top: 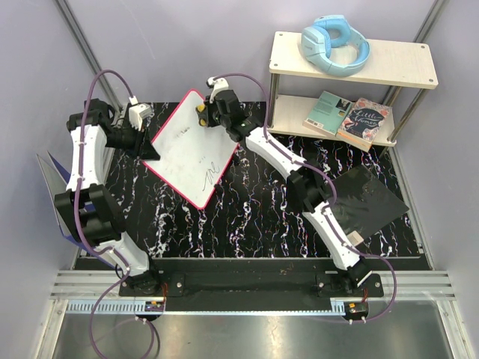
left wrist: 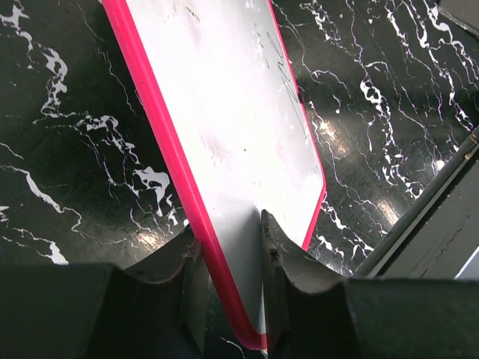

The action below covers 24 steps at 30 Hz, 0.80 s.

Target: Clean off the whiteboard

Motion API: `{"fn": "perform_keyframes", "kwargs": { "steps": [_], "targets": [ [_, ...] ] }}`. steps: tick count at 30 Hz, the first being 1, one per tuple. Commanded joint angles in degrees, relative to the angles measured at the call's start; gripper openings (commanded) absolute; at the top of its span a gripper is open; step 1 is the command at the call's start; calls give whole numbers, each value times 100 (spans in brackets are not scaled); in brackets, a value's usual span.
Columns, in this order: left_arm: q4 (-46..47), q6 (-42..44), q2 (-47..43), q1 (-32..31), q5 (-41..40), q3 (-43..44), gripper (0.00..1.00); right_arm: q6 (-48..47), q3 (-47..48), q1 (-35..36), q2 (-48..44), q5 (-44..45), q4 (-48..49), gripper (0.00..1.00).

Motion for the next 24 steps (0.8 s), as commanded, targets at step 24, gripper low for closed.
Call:
{"fn": "perform_keyframes", "kwargs": {
  "steps": [24],
  "targets": [
    [853, 806, -66, -235, -44, 561, 0, -89, -1923, 1596, -1012, 224, -68, 0]
  ]
}}
